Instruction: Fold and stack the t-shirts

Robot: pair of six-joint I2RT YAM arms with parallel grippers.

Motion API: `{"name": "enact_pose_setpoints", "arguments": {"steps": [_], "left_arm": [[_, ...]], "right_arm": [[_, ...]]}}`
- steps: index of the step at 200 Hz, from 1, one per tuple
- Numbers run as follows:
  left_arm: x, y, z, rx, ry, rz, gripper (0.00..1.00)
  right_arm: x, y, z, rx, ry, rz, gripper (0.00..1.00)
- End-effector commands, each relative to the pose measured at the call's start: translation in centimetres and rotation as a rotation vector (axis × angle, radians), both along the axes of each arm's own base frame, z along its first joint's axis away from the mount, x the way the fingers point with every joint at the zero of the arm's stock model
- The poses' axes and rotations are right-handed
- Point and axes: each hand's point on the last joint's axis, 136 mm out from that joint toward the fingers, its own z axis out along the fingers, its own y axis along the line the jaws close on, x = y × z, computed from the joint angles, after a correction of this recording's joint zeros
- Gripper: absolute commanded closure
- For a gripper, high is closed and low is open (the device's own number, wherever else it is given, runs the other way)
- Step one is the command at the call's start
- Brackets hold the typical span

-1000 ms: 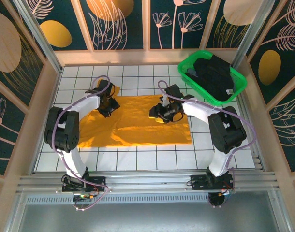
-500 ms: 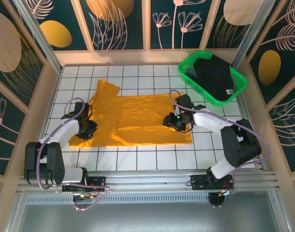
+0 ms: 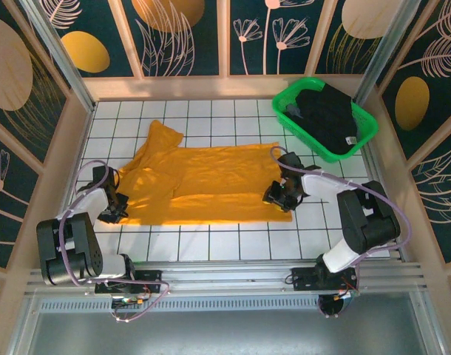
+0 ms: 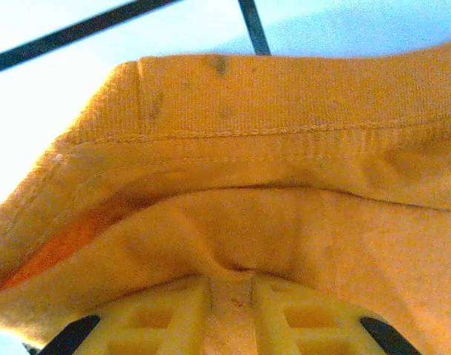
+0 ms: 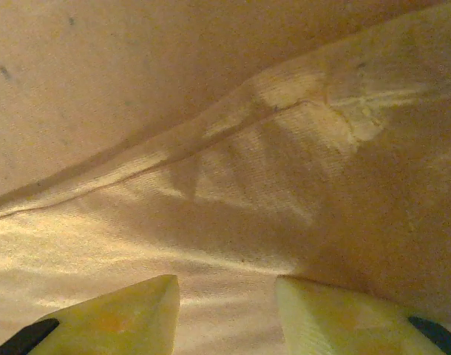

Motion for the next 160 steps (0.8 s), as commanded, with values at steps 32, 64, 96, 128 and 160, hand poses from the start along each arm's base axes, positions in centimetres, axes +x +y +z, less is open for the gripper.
{"name": "enact_pose_setpoints", "arguments": {"steps": [32,64,96,128,160], "left_arm": [[-7.3,1.0,-1.6,0.044,0.164,0.242,0.78],[-6.7,2.4,-0.6,0.086,0.112,0.383,0.77],[-0.1,4.6,4.1,0.116,-0.079,0.41,0.6],[13.3,5.1,12.0,0.138,-0.36,0.055,0.57],[25.3,-0.9,12.7,0.038,-0.39,-0.458,0.56]], "right_arm": [[-6.9,-2.9,-2.9,-0.179,0.27,0.043,0.58],[-8.5,-2.3,-1.7,-0.162,0.25,0.085,0.57],[-3.4,-1.1,1.4,-0.143,0.067,0.103,0.56],[3.6,2.8,6.5,-0.028,-0.191,0.17,0.49],[8.9,5.1,8.6,0.027,-0.313,0.221,0.49]]}}
